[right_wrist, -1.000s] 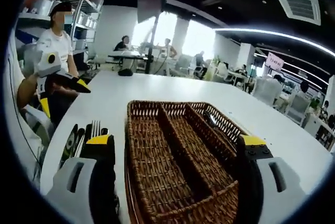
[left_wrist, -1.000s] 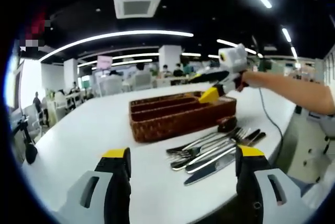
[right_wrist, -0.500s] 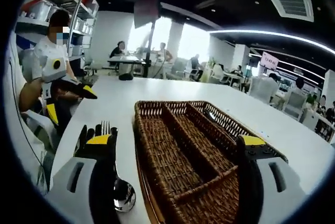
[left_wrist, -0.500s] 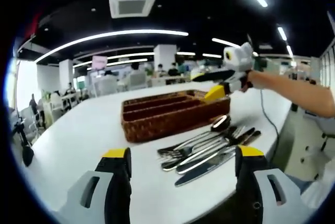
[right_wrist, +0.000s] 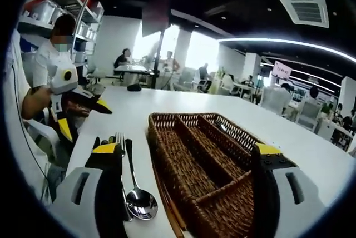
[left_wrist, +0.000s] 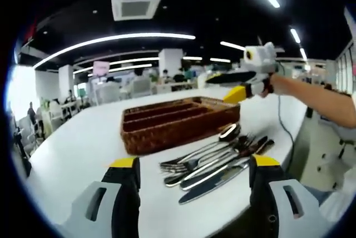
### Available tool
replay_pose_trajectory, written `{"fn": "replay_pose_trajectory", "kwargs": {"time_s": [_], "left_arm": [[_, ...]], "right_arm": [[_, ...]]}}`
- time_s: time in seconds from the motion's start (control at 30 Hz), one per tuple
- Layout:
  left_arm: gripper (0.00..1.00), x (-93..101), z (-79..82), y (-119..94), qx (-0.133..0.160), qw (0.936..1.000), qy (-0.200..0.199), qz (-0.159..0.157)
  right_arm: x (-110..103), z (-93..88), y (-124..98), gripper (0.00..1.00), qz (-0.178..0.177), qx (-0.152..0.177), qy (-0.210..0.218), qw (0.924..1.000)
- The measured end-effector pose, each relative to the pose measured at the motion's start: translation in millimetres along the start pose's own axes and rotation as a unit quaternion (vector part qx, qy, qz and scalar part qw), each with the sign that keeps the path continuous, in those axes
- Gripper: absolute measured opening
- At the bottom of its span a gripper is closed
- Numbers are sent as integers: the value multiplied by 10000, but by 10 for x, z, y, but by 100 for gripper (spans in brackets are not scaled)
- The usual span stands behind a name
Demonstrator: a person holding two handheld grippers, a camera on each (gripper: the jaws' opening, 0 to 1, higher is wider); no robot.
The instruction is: Arrange the knives, forks, and spoons in their matching storage slots by inserting each utensil handle-first until every utensil is classified and aligned in the correct compartment
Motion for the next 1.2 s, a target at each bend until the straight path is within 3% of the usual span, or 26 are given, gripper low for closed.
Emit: {"fn": "replay_pose_trajectory", "kwargs": {"time_s": [0.23,0.6,0.87,1.2], "left_arm": [[80,15,-19,44,-52,9999,-78,-92],[80,-23,-63,159,-230,9992,154,-292],[74,-7,-17,329,-295,9962,127,-811],[68,17,20,543,-453,9906,327,-1251]], "right_arm": [[-6,-100,-45,100,-68,55,199,9998],[-95,-144,-192,98,-228,178,261,9992],[-282,-117,-395,97,-431,337,242,9982],[-293,-172,-486,95,-676,445,311,9962]]}}
Point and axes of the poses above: the point that each gripper's makers call its tool centre point, and the gripper's own axes: y roughly forward along the fingers, x roughly to its right, z roughly out of its top, the point moved 7 cm from there along -y, roughly backward along the fingers, and after that the axes turned 4 degrees about x, right-handed, at the moved point
